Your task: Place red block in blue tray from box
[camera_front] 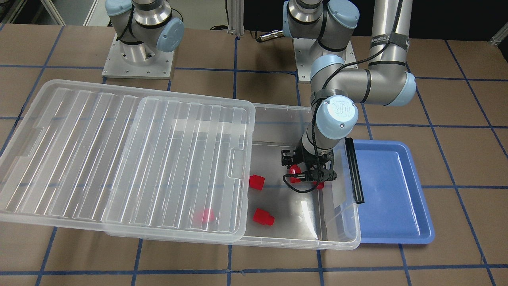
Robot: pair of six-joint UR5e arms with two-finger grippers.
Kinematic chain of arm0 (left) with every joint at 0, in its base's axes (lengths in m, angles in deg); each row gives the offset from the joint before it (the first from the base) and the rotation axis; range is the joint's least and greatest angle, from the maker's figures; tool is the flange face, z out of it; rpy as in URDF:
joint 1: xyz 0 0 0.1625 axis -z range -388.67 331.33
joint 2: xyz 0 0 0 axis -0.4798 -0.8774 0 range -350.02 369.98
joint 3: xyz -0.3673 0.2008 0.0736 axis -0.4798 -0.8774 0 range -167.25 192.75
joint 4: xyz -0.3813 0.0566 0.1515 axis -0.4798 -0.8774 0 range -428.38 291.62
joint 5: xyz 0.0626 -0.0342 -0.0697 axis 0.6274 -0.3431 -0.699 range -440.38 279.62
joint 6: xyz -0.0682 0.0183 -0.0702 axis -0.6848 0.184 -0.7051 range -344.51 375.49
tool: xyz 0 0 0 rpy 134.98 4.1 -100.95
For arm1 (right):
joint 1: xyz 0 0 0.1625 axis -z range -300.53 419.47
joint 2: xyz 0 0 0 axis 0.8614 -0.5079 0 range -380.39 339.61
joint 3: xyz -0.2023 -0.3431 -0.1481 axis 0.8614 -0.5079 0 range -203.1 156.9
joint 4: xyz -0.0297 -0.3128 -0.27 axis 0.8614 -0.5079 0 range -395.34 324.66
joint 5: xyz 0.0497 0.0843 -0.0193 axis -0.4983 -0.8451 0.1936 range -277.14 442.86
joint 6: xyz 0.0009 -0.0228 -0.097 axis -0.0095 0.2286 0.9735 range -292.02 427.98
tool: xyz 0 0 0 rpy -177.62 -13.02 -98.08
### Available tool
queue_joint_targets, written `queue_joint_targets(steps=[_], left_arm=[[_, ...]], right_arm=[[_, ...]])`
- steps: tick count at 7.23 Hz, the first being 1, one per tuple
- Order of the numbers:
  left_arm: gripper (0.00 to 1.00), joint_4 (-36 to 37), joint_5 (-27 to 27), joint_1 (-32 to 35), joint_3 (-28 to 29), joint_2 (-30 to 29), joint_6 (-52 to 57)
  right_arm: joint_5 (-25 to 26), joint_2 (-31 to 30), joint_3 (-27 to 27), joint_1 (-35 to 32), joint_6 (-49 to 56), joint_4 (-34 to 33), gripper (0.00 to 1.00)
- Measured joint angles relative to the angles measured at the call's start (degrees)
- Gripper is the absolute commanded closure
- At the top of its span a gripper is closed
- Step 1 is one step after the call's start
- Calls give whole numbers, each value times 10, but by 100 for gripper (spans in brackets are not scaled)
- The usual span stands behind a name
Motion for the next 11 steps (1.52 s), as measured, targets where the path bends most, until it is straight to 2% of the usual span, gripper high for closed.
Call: queue_joint_targets(steps=[3,4,5,6,8,11], left_arm=[[32,17,0,0,0,-18,-1],[41,24,-1,0,0,-24,-1],[64,31,-1,0,0,-29,-1],[100,36,-2,0,0,-33,0],[100,40,-3,0,1,-34,-3],[100,27,-3,2,19,-19,-17]], right_arm=[[3,-14,-5,-62,-81,18,0],[3,-19,-5,-101,-134,22,0],[1,-21,-5,-138,-182,24,0],[-1,-22,-6,-172,-229,25,0],[1,-21,-6,-228,-303,26,0],[-2,-21,-4,-251,-347,27,0]])
